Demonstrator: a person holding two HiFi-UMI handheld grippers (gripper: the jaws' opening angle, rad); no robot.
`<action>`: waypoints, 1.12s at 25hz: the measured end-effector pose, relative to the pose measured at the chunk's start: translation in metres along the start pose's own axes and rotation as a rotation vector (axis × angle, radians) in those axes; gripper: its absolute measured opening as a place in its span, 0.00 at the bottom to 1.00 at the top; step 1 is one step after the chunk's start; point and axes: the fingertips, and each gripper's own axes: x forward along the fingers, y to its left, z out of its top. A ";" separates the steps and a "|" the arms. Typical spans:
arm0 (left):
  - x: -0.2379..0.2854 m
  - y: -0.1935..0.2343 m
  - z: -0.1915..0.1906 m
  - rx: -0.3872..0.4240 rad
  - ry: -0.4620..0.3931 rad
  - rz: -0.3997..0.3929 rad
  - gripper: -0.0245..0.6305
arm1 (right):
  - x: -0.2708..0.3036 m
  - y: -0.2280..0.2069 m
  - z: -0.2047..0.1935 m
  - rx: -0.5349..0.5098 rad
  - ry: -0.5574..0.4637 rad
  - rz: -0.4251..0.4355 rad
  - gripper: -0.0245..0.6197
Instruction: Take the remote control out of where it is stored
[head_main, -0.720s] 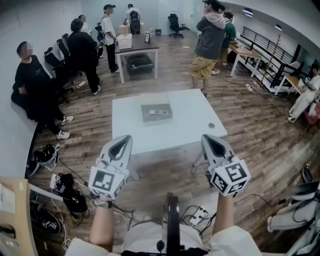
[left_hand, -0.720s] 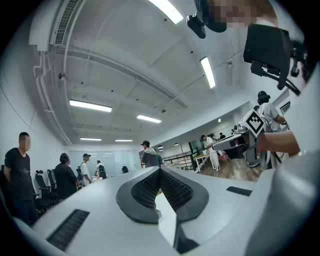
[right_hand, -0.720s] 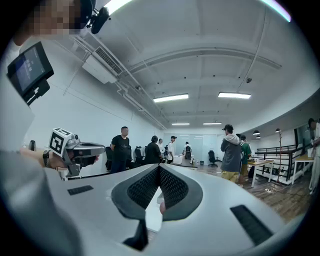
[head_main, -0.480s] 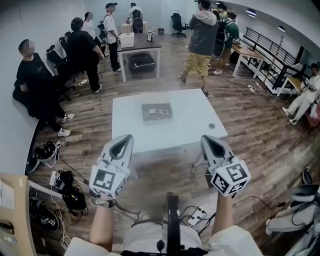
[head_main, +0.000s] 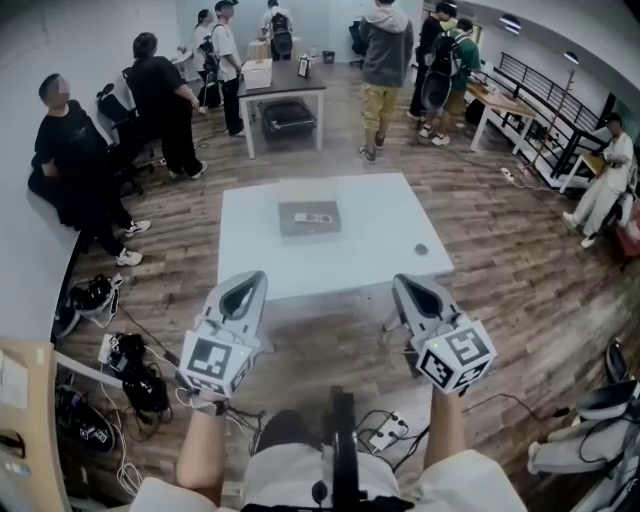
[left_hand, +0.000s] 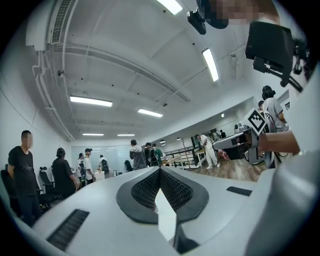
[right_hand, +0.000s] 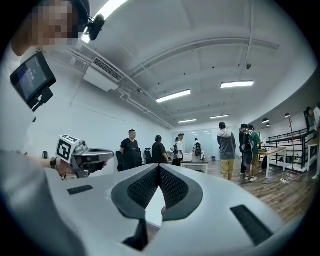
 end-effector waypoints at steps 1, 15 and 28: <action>0.002 0.000 -0.002 -0.001 0.005 0.002 0.04 | 0.001 -0.001 -0.002 -0.002 0.005 0.010 0.04; 0.093 0.060 -0.032 0.001 0.018 0.011 0.04 | 0.081 -0.069 -0.010 0.009 0.021 -0.009 0.04; 0.220 0.139 -0.066 -0.009 0.038 -0.036 0.04 | 0.211 -0.129 -0.010 0.023 0.053 0.061 0.04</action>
